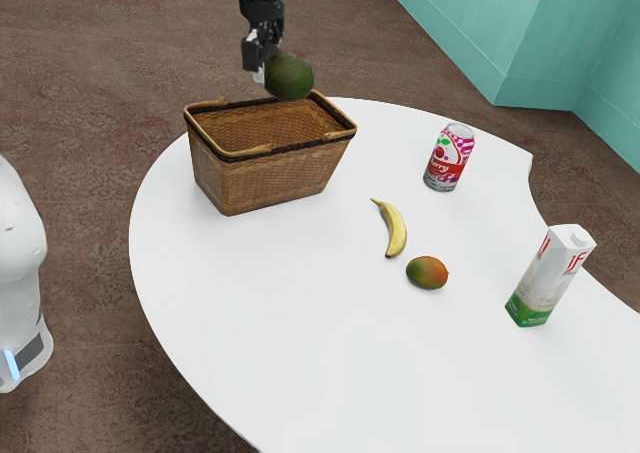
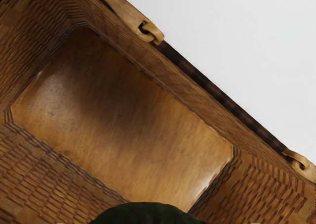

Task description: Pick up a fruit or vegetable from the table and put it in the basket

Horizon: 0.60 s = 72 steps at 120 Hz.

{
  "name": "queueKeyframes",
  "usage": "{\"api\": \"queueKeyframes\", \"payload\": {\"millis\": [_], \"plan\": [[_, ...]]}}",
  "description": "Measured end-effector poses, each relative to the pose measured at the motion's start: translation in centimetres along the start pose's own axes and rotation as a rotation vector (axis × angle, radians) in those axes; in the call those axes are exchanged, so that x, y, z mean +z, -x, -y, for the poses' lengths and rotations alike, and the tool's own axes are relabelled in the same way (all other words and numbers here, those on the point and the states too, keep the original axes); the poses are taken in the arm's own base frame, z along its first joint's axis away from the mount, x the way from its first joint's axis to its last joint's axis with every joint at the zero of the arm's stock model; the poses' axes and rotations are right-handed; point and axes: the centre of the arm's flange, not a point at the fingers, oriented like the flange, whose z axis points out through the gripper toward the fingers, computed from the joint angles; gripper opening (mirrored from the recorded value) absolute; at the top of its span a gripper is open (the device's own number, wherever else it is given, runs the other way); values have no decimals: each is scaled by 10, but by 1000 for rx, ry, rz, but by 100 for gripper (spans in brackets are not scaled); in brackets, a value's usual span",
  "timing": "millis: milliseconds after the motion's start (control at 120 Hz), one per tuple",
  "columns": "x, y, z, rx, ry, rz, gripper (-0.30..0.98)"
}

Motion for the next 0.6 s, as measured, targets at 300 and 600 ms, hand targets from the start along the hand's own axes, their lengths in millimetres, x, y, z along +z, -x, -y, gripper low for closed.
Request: {"api": "queueKeyframes", "payload": {"millis": [300, 600], "plan": [[2, -4, -1, 62, -10, 1, 65], [-46, 91, 44, 151, -85, -27, 68]]}}
